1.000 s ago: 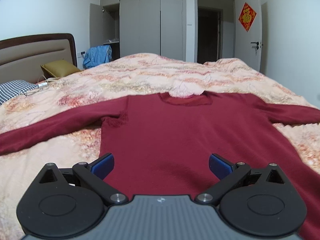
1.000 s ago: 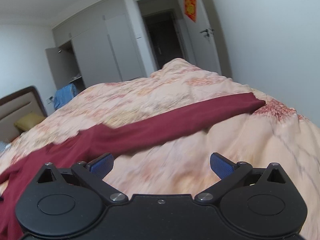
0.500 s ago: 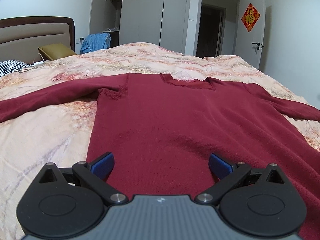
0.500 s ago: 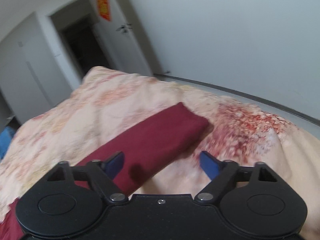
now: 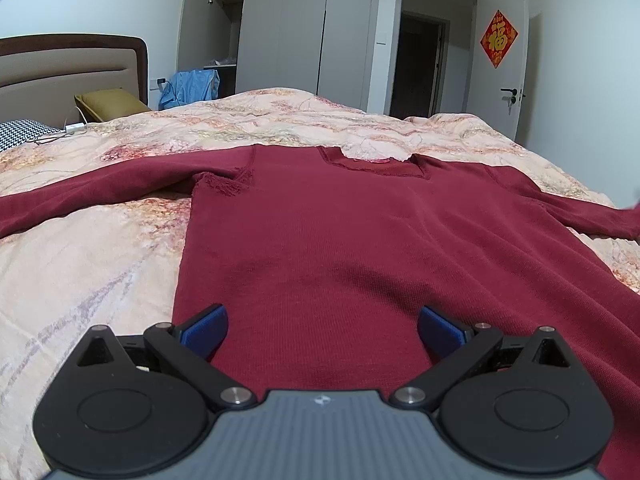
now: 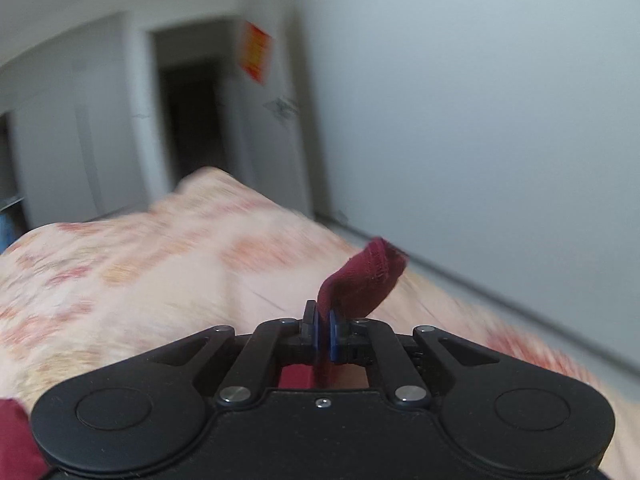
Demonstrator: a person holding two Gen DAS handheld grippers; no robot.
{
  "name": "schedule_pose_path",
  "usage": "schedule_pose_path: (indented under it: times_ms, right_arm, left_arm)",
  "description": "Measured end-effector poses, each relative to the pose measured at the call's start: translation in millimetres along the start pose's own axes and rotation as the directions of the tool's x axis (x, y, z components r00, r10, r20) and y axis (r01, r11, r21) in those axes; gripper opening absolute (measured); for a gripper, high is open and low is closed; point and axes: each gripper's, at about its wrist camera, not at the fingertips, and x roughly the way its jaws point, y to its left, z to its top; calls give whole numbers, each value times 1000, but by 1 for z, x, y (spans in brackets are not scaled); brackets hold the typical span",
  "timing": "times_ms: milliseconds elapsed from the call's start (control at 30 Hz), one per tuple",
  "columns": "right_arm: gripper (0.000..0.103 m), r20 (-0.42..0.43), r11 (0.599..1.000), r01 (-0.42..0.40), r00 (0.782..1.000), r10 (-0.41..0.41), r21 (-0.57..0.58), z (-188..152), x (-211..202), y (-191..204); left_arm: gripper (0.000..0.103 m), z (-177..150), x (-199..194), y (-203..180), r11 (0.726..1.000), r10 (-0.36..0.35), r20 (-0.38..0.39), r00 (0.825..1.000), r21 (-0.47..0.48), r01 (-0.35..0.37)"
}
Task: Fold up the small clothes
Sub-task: 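Carry the held sleeve across the sweater body and open the right gripper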
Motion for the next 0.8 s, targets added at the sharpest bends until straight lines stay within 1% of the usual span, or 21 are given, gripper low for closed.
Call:
schedule_pose_path:
  times_ms: [67,100,133,200,300,367,467,567,600,633,700,733,800]
  right_arm:
    - [4,43,994,-89,995,92,-64,8,-18,31]
    - [5,53,987,-140,988,145,-80,11,-26,46]
    - [4,52,977,-195,978,200,-89,15,-34,60]
    - [4,43,948,-299,951,305,-108,21,-48,92]
    - [4,42,891,-427,898,438,-152,25,-70,138]
    - [4,37,846,-504,855,517,-175,24,-87,166]
    - [4,-5,768,-607,785,619,-206,12,-108,208]
    - [4,-73,699,-675,730,680,-238,-15,-124,250]
    - [4,-105,677,-690,716,690,-257,-29,-126,262]
    - [4,-137,657,-698,708,693,-285,-43,-136,277]
    - [4,-204,619,-718,690,695,-318,-72,-141,296]
    - [4,-240,602,-724,685,688,-337,-86,-143,309]
    - [4,-303,565,-736,672,675,-374,-109,-148,319]
  left_arm:
    - [103,0,0,2,1000,-5,2,1000,-5,5]
    - [103,0,0,1,1000,-7,3,1000,-8,7]
    - [103,1,-1,2,1000,-7,2,1000,-12,7]
    - [103,6,-5,1,1000,0,2,1000,-16,0]
    - [103,21,-12,8,998,-48,0,999,-36,48]
    - [103,34,-17,15,998,-42,11,999,-48,43]
    - [103,52,-26,27,998,-11,62,998,-58,15]
    - [103,66,-30,42,995,21,94,995,-103,-11]
    - [103,70,-31,47,993,28,100,995,-119,-16]
    - [103,72,-33,51,991,36,106,994,-131,-22]
    - [103,74,-35,60,989,58,116,992,-142,-41]
    - [103,75,-35,63,989,67,119,991,-140,-50]
    - [103,75,-33,65,990,82,120,989,-128,-67]
